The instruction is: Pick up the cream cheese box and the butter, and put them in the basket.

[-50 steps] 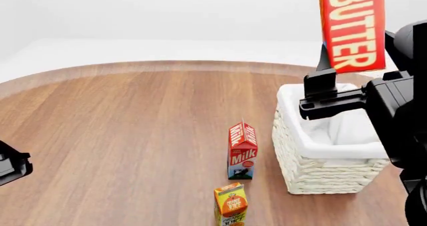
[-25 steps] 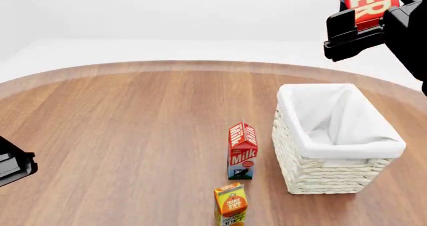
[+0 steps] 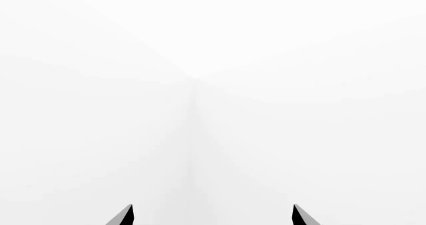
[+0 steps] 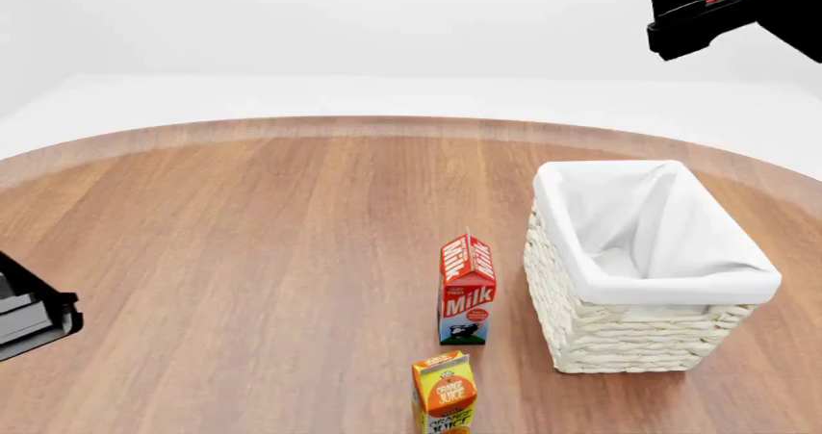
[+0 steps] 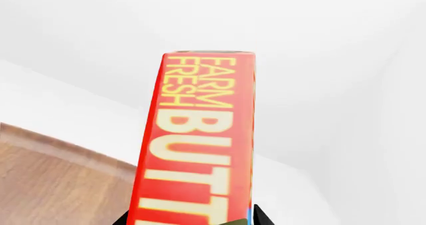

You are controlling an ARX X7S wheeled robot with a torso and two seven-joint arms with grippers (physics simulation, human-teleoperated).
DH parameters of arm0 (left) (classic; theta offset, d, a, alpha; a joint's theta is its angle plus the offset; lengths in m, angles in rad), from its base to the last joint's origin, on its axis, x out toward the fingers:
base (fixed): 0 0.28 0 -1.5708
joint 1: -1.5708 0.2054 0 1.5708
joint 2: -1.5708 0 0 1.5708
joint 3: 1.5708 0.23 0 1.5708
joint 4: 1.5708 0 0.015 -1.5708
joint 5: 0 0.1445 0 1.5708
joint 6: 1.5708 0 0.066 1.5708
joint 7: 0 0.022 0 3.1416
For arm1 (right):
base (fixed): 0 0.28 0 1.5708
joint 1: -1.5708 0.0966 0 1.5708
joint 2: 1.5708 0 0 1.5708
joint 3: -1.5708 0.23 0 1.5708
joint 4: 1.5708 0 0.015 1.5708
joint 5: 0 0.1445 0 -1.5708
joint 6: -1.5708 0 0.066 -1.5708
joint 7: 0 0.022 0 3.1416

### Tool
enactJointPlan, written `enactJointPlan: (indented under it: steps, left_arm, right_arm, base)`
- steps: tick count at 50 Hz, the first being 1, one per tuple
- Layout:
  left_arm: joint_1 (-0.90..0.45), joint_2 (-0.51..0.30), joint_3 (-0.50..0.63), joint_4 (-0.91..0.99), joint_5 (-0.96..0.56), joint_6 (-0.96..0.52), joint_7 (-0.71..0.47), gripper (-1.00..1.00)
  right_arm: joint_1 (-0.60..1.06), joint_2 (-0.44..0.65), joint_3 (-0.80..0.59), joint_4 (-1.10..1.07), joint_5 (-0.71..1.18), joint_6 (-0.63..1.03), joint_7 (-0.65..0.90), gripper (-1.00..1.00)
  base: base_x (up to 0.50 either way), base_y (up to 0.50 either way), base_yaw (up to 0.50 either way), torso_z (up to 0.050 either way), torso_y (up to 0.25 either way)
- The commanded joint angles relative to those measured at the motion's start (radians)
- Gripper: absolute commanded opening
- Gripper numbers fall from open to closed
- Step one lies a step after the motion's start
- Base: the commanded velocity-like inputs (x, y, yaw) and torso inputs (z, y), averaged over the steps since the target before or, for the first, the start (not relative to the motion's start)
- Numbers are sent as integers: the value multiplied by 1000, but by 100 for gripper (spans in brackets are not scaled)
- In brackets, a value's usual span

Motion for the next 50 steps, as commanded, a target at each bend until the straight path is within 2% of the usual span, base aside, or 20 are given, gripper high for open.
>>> enactJointPlan:
  steps: [1, 11, 18, 38, 46, 50]
  left_arm:
    - [-5, 13, -16, -4, 14, -5, 18, 100]
    - [-9, 13, -4, -13, 38, -8, 15, 100]
    - [-11, 13, 0, -19, 40, -5, 16, 100]
    - [-10, 14, 6, -28, 43, 3, 17, 100]
    - [-8, 12, 2, -22, 40, -3, 16, 100]
    - [-9, 11, -3, -22, 37, -5, 15, 100]
  right_arm:
    - [56, -98, -43, 192, -195, -27, -176, -100]
    - [75, -190, -77, 422, -267, -86, -260, -100]
    - [60, -224, -61, 513, -267, -100, -246, -100]
    - [4, -280, -137, 637, -341, -154, -321, -100]
    - [-32, -265, -163, 557, -332, -127, -333, -100]
    - [-60, -224, -190, 467, -320, -92, -348, -100]
  base:
    - [0, 0, 0, 0, 0]
    - [0, 0, 0, 0, 1]
    - [0, 0, 0, 1, 1]
    - [0, 0, 0, 0, 2]
    - [0, 0, 0, 0, 1]
    - [0, 0, 0, 0, 3]
